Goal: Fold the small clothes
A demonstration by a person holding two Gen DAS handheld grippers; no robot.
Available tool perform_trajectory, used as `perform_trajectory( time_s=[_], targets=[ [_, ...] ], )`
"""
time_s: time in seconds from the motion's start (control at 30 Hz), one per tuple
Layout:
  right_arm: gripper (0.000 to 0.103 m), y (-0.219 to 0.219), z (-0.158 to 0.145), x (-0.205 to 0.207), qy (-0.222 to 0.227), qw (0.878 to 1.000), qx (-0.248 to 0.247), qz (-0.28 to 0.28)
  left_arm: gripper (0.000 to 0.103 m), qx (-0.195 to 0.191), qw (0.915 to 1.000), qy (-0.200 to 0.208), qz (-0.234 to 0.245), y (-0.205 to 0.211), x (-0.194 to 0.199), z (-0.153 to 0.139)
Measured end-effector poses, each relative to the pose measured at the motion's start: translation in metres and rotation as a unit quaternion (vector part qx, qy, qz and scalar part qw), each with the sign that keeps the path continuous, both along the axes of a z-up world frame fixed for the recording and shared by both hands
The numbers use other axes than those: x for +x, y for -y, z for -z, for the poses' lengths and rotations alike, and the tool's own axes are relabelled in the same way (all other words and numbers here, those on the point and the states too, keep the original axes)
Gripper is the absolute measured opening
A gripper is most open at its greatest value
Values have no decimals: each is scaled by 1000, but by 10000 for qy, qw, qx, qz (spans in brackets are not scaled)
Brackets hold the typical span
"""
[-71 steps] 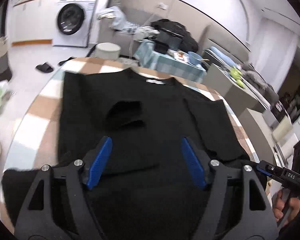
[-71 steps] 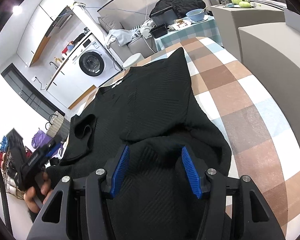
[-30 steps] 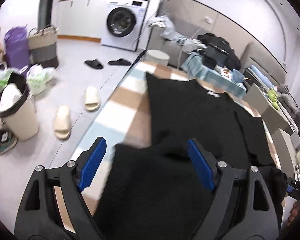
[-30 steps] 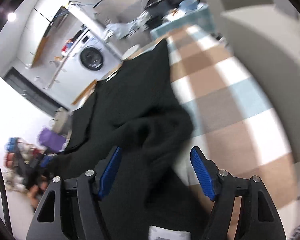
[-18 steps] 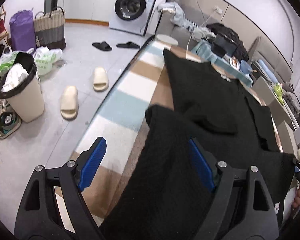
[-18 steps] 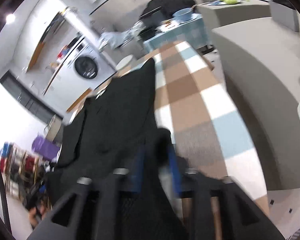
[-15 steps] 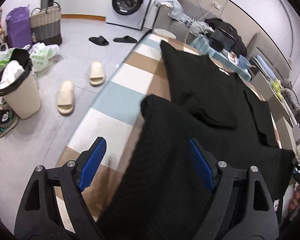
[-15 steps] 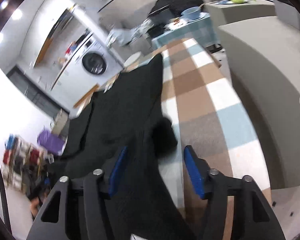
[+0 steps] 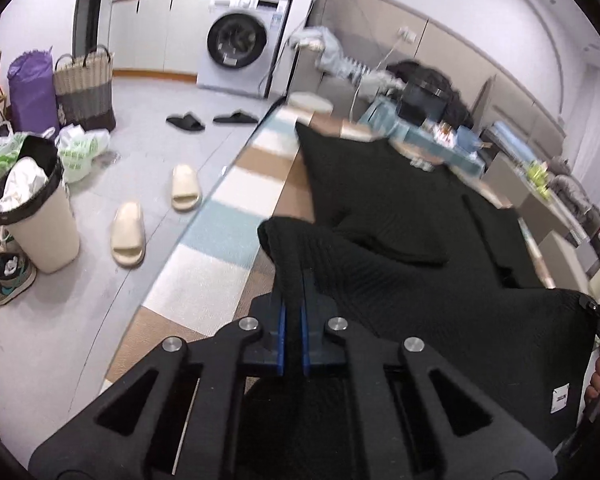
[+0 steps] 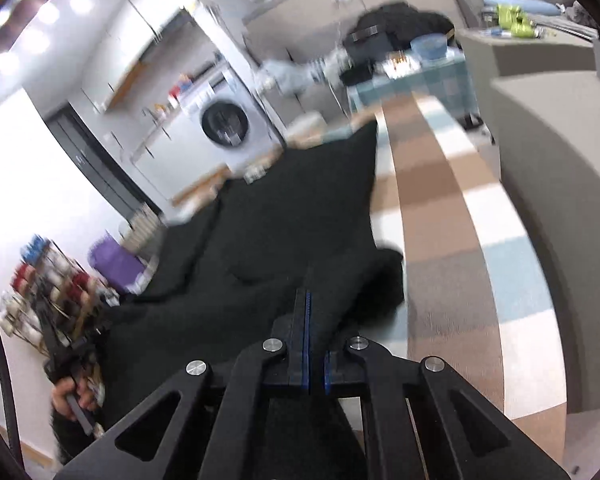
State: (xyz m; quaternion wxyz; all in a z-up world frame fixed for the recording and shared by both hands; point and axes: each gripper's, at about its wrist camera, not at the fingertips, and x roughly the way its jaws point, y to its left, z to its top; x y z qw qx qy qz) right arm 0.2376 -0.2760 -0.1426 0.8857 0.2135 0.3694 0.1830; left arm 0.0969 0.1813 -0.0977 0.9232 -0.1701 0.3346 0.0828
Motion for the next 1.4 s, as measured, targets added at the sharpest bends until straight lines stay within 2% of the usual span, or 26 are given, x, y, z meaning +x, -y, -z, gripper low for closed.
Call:
perform_trajectory(
  time_s=[0.1, 0.23, 0.4, 0.53, 0.63, 0.73, 0.87, 0.97, 1.1, 1.17, 1.23, 1.27, 1.3, 1.33, 1.37, 1.4],
  targets=[
    [5, 6, -15, -16, 485, 9984, 282, -44, 3, 20, 9993, 367, 17, 3, -19, -20],
    [4, 11, -24, -36, 728, 9964, 426, -130, 3, -100, 9973, 732, 0, 3, -48, -39],
    [4, 22, -26, -72, 994, 9928, 653, -115, 3, -53, 9950, 967, -263, -2, -87, -48],
    [4, 27, -30, -102, 1145, 9909, 680, -175, 2, -91, 9942, 1049, -221, -4, -104, -61],
    [4, 32, -29, -110, 914, 9938, 620, -101, 3, 26, 9957, 922, -90, -1, -104, -64],
    [4, 34, -27, -100, 694, 9954, 658, 8, 3, -110, 9972, 740, -61, -6, -89, -59],
    [4, 23, -33, -62, 558, 9975, 399, 140, 3, -214, 9988, 447, -56, -18, -46, -44],
    [5, 13, -31, -22, 246, 9991, 75, 346, 3, -255, 9995, 186, -85, -26, -12, -29],
    [5, 7, -7, 20, -329, 9958, -494, 704, 3, -573, 9979, -261, -179, -37, 24, 2],
    [10, 9, 10, 32, -708, 9924, -655, 759, 3, -571, 9973, -428, -191, -38, 33, 11],
    [20, 14, 20, 29, -921, 9889, -796, 850, 8, -503, 9971, -538, -165, -37, 36, 19],
    [24, 19, 22, 23, -878, 9899, -714, 857, 15, -446, 9972, -573, -163, -36, 34, 20],
    [34, 23, 23, 16, -857, 9906, -642, 850, 26, -384, 9974, -590, -160, -35, 31, 21],
    [42, 28, 24, 8, -829, 9910, -596, 860, 33, -310, 9975, -599, -187, -33, 25, 22],
    [44, 33, 25, -4, -776, 9918, -585, 835, 42, -281, 9977, -584, -217, -33, 20, 22],
    [45, 34, 25, -10, -777, 9921, -577, 794, 47, -280, 9978, -557, -226, -32, 14, 23]
  ],
)
